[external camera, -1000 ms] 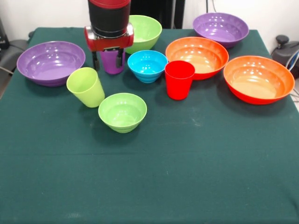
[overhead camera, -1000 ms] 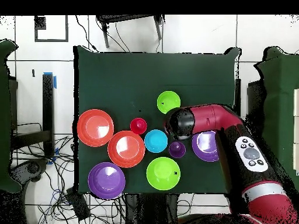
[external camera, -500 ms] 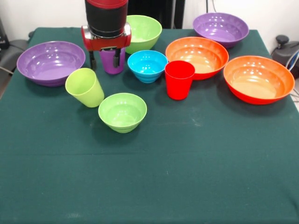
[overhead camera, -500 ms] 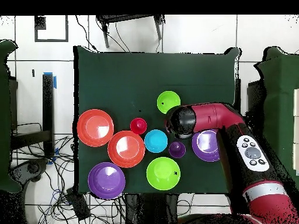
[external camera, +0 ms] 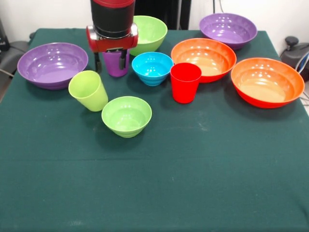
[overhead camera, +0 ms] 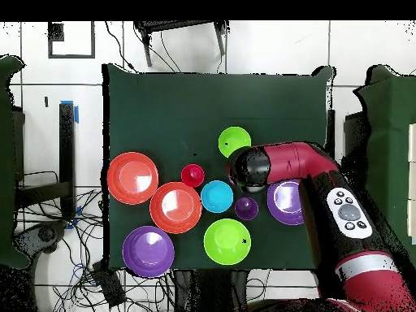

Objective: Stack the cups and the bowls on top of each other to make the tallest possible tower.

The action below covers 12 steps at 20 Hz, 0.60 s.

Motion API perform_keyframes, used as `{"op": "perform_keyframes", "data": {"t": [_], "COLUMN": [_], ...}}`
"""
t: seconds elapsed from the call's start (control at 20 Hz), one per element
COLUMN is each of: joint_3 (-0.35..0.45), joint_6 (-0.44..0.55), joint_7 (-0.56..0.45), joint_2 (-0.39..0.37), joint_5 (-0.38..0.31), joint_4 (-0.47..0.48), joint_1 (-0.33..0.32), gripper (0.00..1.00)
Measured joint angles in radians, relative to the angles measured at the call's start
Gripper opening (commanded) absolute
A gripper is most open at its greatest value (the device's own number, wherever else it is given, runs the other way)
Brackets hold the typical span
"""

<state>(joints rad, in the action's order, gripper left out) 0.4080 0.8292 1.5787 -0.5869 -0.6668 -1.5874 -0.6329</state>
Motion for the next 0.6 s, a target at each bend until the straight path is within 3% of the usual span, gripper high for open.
{"op": "perform_keyframes", "data": {"t": [0.6], "joint_3": [0.000], "joint_6": [0.014], "joint_7": [0.000], "joint_2": [-0.019], "joint_5": [0.019], "joint_4": [-0.002], "joint_1": [0.016], "gripper": [1.00]}}
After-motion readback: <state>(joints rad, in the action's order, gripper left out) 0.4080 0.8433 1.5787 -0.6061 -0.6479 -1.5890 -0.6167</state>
